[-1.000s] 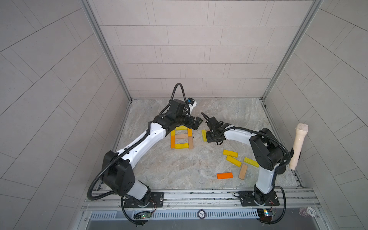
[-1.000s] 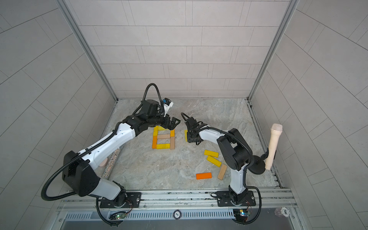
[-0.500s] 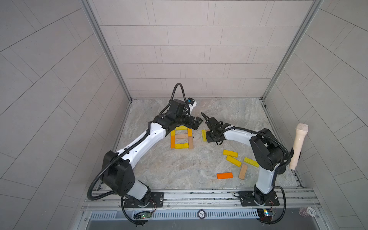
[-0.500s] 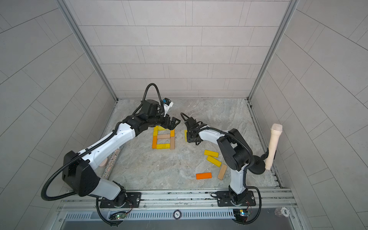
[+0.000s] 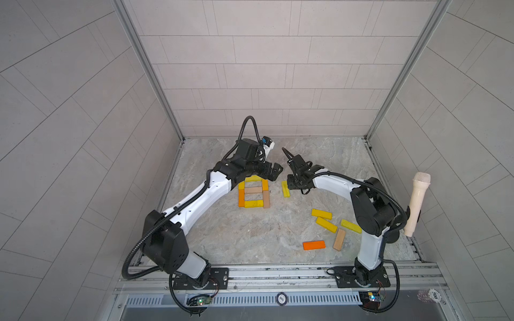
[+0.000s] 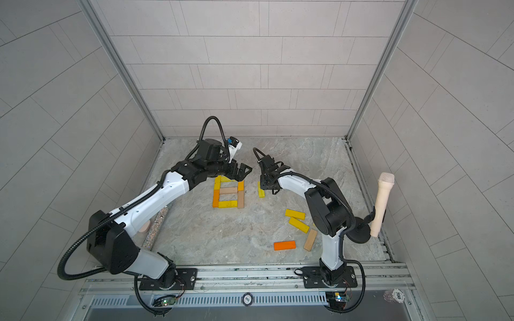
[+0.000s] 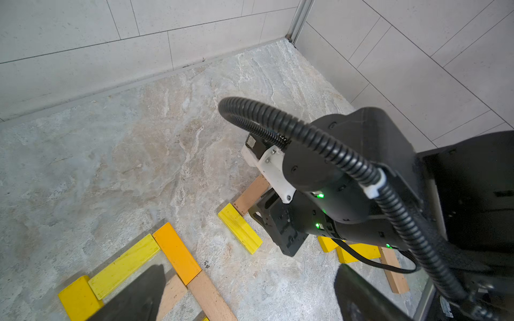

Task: Assemble the number 8 with building blocks
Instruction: Assemble the building block at the center of the board.

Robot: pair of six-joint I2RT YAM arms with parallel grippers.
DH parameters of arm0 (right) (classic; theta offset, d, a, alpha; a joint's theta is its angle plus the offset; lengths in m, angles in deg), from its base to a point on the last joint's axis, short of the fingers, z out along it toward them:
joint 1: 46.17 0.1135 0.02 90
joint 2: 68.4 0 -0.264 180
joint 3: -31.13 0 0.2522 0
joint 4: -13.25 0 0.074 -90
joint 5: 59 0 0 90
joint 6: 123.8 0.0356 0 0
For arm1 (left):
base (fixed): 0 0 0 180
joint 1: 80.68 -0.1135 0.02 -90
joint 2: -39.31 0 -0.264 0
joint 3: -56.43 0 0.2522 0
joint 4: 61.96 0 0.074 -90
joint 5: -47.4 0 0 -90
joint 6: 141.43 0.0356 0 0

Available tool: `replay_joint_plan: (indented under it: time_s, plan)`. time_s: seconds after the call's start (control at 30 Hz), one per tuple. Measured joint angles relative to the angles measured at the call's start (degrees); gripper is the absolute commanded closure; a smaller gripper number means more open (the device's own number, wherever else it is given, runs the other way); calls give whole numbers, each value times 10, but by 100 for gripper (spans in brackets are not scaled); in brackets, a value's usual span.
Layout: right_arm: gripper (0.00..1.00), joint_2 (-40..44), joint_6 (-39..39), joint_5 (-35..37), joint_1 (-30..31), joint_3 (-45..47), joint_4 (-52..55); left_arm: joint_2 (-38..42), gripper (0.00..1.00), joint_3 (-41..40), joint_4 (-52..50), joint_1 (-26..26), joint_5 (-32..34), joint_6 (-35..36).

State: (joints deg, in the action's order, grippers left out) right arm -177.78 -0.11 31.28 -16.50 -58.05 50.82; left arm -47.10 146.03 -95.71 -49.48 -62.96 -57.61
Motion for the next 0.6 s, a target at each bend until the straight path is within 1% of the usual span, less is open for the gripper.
replay_joint_plan:
  time_s: [0.17,0.6]
  plan:
    - [66,-16,0,0,0,0,4,0,0,0,0,0,0,0]
    - [67,-34,5,-1,0,-9,3,0,0,0,0,0,0,0]
